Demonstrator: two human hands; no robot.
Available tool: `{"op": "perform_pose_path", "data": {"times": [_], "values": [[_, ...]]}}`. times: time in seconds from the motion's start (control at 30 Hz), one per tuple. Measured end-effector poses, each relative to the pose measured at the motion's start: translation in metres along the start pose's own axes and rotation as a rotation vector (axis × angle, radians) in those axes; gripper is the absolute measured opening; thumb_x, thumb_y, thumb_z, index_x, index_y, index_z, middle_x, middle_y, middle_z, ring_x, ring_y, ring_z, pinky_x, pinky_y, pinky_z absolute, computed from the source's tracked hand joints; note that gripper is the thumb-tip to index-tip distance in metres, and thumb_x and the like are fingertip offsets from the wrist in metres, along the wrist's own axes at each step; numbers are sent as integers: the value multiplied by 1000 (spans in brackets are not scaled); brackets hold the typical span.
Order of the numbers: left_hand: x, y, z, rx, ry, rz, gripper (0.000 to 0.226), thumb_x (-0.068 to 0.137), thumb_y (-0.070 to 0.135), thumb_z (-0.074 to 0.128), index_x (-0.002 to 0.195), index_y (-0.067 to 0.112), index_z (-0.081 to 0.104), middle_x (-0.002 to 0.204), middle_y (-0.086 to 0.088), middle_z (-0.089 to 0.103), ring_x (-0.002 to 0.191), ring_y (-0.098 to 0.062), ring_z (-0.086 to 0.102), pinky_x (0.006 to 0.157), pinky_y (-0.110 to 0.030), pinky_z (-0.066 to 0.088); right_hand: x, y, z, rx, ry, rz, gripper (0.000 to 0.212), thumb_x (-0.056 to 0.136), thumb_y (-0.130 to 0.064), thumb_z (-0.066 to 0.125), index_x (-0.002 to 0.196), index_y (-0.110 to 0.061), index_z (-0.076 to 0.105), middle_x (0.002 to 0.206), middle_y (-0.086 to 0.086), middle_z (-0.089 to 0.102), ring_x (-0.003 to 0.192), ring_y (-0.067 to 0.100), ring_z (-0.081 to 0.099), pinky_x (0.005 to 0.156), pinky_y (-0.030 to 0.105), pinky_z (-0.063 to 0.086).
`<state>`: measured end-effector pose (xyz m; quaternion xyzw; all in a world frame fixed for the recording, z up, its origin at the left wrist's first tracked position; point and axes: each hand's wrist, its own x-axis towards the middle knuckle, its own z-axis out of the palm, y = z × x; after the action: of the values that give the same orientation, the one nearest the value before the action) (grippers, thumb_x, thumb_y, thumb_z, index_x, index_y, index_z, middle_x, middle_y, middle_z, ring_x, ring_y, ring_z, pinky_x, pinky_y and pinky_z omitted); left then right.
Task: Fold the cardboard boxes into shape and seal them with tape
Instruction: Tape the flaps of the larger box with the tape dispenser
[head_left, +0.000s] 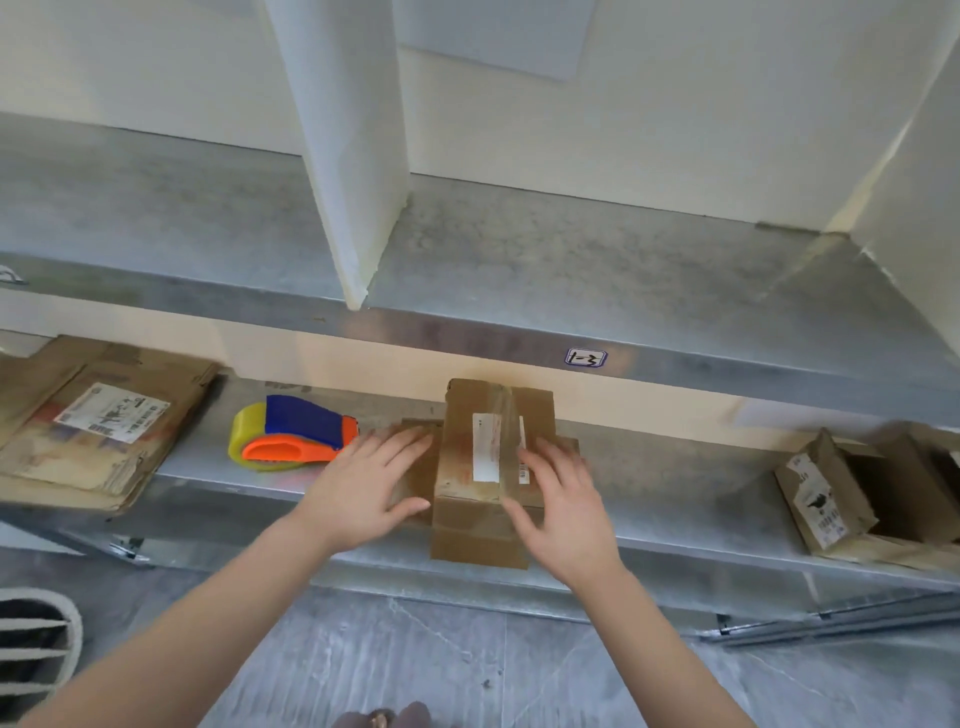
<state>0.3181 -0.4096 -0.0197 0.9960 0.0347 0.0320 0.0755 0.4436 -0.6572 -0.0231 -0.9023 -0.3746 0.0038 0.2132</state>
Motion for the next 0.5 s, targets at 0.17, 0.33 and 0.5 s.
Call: {"op": "perform_pose_path", "data": {"times": [0.17,0.33,0.5], "values": [[-46,-65,-14,186,-7,-48,63,88,60,37,137,23,50,139,-3,54,128,-30,49,110,-40,18,30,-77,25,-96,-105,-230,62,91,-54,35,146,-25,39,152,3,38,145,28,25,119,49,22],[-71,-134,-19,157,-57,-205,71,84,62,35,138,19,49,137,-9,55,125,-32,52,108,-47,31,49,-144,74,-32,-188,-249,66,92,-49,33,149,-17,34,153,8,36,146,28,23,121,42,17],[-57,-185,-10,-5,-133,-299,95,71,77,36,143,16,42,141,-14,49,125,-37,49,108,-53,33,61,-156,128,-43,-263,-35,69,90,-49,33,150,-15,31,154,9,34,147,29,22,120,42,20]]}}
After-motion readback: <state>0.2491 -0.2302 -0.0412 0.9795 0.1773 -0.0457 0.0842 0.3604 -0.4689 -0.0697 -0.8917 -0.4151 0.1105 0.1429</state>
